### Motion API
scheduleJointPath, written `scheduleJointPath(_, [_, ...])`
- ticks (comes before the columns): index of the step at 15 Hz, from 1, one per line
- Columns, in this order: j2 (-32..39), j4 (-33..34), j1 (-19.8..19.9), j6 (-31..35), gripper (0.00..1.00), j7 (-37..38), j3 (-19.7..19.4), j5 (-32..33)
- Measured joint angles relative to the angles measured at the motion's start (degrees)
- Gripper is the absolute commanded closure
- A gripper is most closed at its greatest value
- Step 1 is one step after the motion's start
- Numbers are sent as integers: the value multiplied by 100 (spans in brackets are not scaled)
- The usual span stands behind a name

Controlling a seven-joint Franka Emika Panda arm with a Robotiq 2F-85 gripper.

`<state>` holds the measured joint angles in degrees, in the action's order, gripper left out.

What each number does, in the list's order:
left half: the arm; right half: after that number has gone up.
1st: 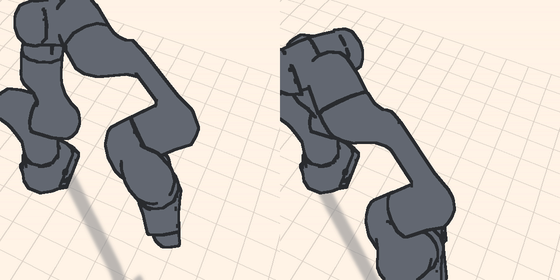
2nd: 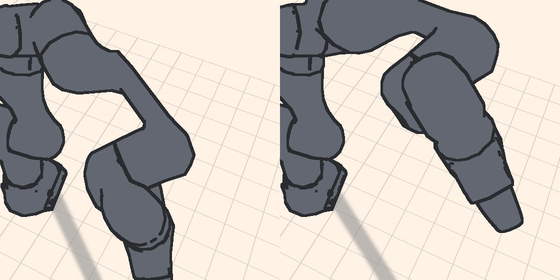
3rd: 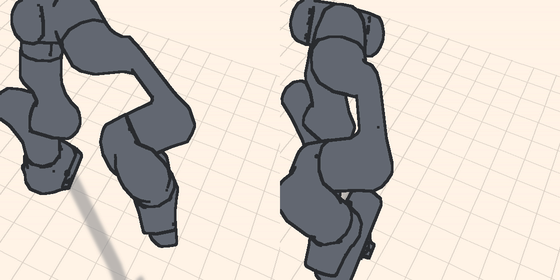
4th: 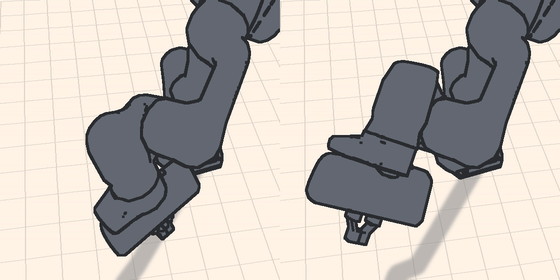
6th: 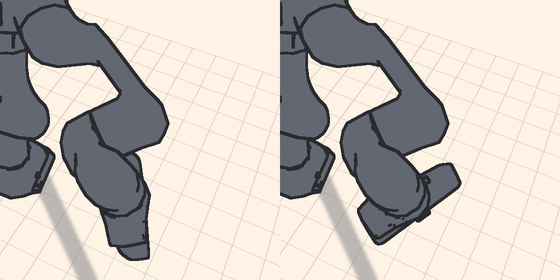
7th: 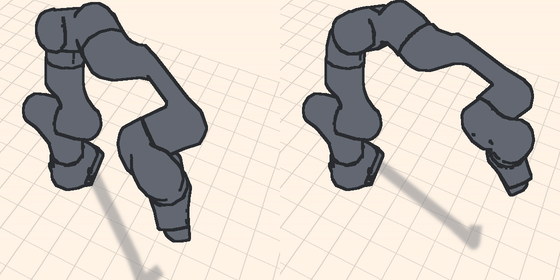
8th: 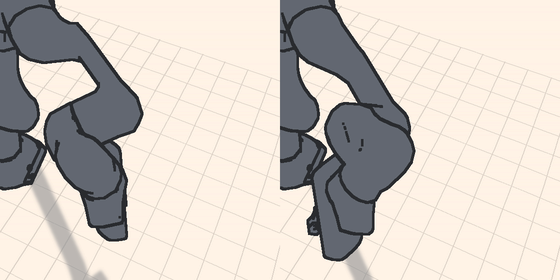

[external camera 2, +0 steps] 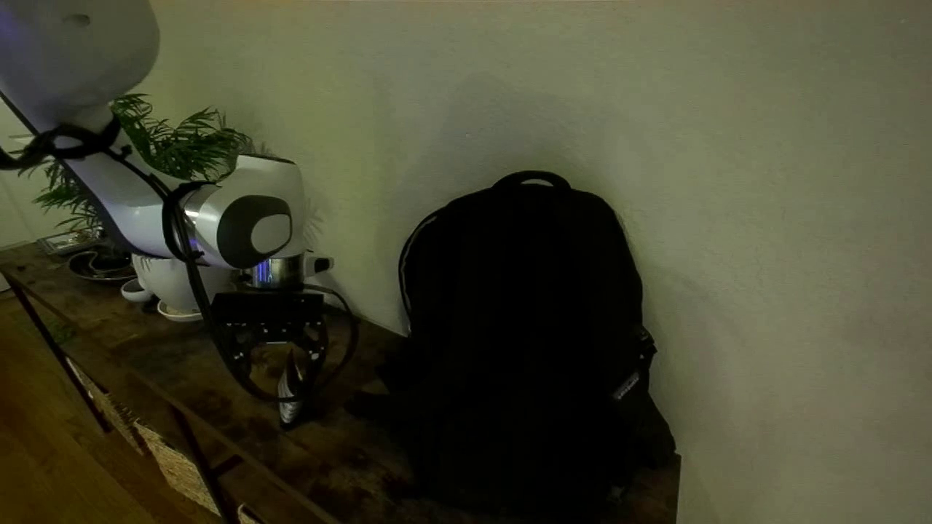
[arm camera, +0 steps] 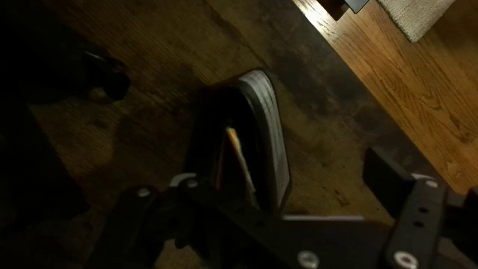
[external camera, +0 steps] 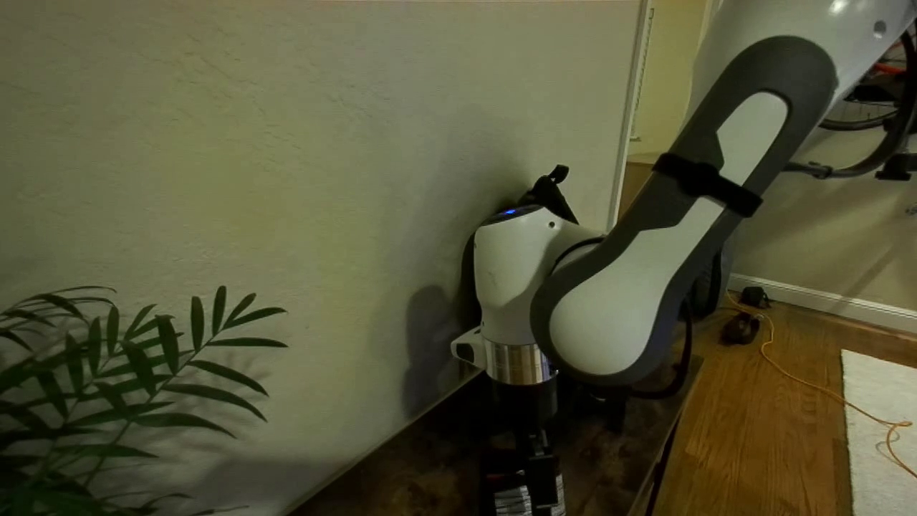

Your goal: Pick up the wallet and put it in the bag

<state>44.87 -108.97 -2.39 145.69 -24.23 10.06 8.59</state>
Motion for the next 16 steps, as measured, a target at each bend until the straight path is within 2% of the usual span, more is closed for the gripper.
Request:
scheduleJointPath(10, [25, 37, 14, 24, 0, 76, 52, -78])
scheduleJointPath(16, [-11, -72, 44, 24, 0, 75, 338, -277])
